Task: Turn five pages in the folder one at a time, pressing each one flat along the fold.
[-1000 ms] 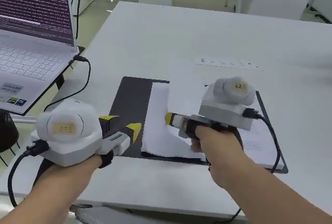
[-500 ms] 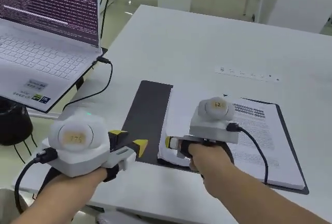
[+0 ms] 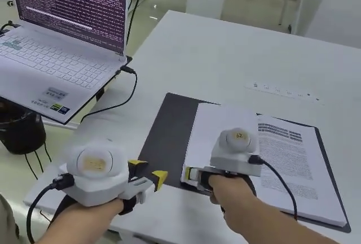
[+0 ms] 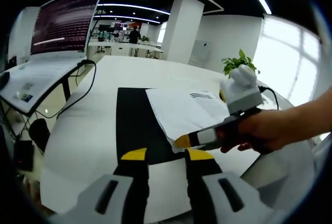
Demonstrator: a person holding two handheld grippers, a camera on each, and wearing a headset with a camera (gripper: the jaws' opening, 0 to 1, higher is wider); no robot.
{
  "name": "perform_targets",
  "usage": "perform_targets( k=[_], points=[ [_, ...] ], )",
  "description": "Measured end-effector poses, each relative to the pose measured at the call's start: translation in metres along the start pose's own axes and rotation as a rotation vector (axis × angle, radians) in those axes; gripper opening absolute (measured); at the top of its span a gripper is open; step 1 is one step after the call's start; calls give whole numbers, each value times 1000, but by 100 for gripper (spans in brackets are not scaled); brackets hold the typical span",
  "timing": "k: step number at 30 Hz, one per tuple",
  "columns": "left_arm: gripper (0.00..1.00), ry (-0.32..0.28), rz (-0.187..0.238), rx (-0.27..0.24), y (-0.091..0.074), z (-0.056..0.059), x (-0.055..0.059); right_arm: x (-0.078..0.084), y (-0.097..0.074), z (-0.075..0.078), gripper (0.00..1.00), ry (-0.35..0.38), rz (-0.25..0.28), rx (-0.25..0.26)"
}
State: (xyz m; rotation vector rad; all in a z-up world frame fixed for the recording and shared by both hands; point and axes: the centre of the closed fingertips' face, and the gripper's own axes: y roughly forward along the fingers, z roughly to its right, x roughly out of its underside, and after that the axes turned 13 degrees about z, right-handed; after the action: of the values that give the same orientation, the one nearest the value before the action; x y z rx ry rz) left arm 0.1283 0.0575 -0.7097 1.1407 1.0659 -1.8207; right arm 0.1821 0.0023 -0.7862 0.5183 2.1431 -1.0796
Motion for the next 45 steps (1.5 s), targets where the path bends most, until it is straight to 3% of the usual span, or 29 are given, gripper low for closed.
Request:
perform_targets(
  k=[4, 8, 14, 19, 22, 26, 29, 31, 35, 36, 45],
  points=[
    [27, 13, -18, 9, 3, 2, 3, 2, -2, -11, 2, -19, 3, -47],
    [26, 39, -38, 25, 10, 6, 5, -4, -17, -19, 3, -11, 39, -69],
    [26, 119, -83, 90, 38, 23, 11, -20, -36, -17, 0, -19, 111, -89],
    [26, 165, -107, 137, 66, 43, 19, -39, -55, 5, 0, -5, 194, -49],
    [27, 175, -113, 145, 88, 54, 25, -54, -69, 24, 0, 28, 272, -15],
    [26, 186, -119, 111, 109, 56, 34, -64, -88, 51, 0, 42, 351, 29],
    [26, 210, -146, 52, 120, 49, 47, -65, -99, 70, 0, 47, 379, 61],
    [26, 225, -159, 7, 122, 42, 54, -64, -104, 83, 0, 43, 393, 78],
    [26, 228, -165, -25, 121, 40, 66, -64, -110, 103, 0, 56, 416, 106],
    [26, 256, -121, -24, 121, 41, 62, -64, -111, 105, 0, 57, 419, 108],
    [26, 235, -72, -29, 120, 40, 62, -78, -107, 132, 0, 56, 460, 131]
  ],
)
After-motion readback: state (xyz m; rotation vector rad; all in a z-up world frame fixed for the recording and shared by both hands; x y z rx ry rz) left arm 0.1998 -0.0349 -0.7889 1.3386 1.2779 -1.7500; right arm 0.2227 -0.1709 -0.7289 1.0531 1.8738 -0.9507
